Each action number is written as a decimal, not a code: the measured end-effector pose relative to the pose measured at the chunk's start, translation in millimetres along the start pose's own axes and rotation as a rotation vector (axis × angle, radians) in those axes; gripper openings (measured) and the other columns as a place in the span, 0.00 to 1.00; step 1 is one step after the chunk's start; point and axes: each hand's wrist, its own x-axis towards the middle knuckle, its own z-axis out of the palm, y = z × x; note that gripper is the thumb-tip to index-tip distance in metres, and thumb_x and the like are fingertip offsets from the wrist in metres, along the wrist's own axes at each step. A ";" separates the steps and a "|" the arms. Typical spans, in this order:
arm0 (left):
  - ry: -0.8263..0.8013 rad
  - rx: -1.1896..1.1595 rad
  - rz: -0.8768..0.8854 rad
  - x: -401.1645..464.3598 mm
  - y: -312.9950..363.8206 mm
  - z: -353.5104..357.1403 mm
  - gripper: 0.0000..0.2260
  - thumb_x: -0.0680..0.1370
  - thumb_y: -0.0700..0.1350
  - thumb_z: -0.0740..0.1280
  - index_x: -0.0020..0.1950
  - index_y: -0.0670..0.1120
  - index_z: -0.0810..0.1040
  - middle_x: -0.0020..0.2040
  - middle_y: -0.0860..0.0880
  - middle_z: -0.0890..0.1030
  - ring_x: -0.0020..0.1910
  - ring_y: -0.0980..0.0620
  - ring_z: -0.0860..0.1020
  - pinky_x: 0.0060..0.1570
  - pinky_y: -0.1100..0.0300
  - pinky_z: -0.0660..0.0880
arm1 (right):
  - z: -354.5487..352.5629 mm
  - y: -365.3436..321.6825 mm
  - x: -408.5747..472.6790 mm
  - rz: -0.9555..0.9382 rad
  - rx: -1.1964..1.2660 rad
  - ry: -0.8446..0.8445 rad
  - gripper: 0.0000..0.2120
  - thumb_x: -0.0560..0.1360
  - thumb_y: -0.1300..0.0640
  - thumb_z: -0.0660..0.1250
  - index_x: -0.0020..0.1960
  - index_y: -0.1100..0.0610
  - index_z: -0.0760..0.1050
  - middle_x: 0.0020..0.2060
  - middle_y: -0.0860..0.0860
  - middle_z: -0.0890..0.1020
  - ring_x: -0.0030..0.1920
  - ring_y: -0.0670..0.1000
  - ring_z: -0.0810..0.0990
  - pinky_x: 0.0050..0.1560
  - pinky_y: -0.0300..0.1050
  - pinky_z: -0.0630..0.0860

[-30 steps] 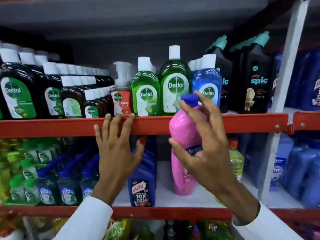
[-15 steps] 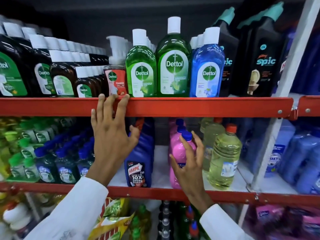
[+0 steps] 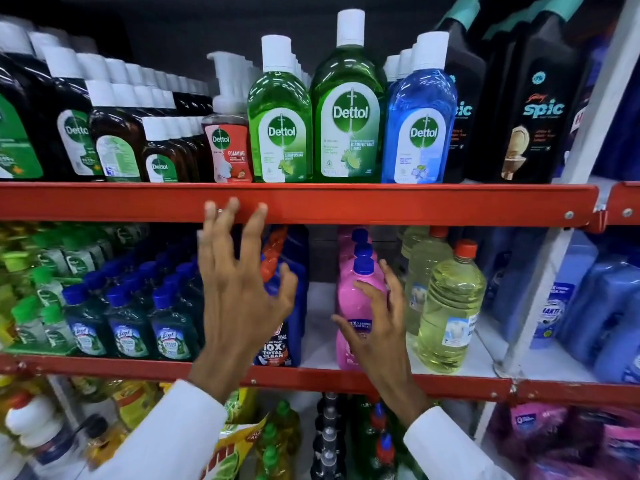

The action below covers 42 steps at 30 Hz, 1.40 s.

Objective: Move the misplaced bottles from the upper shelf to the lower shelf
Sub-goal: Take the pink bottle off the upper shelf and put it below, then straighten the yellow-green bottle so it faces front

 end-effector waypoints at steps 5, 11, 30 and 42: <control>-0.336 -0.324 -0.116 -80.8 1.6 46.3 0.27 0.73 0.43 0.66 0.73 0.47 0.70 0.67 0.49 0.72 0.68 0.50 0.72 0.71 0.56 0.70 | -29.4 27.4 -30.5 0.118 0.130 0.075 0.24 0.72 0.56 0.73 0.65 0.54 0.70 0.67 0.53 0.73 0.66 0.53 0.76 0.67 0.44 0.75; -0.769 -0.437 -0.349 -105.2 -8.5 96.8 0.26 0.75 0.49 0.71 0.72 0.47 0.72 0.65 0.49 0.82 0.61 0.51 0.82 0.61 0.57 0.81 | -37.9 69.4 -42.9 0.401 0.095 -0.425 0.27 0.72 0.63 0.71 0.70 0.57 0.70 0.59 0.51 0.83 0.49 0.46 0.86 0.46 0.29 0.80; -0.712 -0.375 -0.294 -111.6 -12.7 130.6 0.15 0.75 0.45 0.75 0.61 0.46 0.80 0.55 0.50 0.88 0.52 0.56 0.85 0.57 0.61 0.82 | -32.6 81.4 -38.3 0.372 0.069 -0.556 0.20 0.74 0.54 0.73 0.65 0.54 0.76 0.53 0.50 0.87 0.51 0.48 0.86 0.56 0.51 0.83; -0.196 -0.411 -0.163 -148.4 55.2 109.6 0.05 0.73 0.40 0.66 0.47 0.45 0.80 0.47 0.50 0.79 0.49 0.64 0.74 0.56 0.78 0.68 | -119.4 94.2 -60.5 0.488 0.041 0.079 0.14 0.70 0.74 0.70 0.46 0.56 0.81 0.41 0.49 0.86 0.42 0.48 0.85 0.42 0.31 0.80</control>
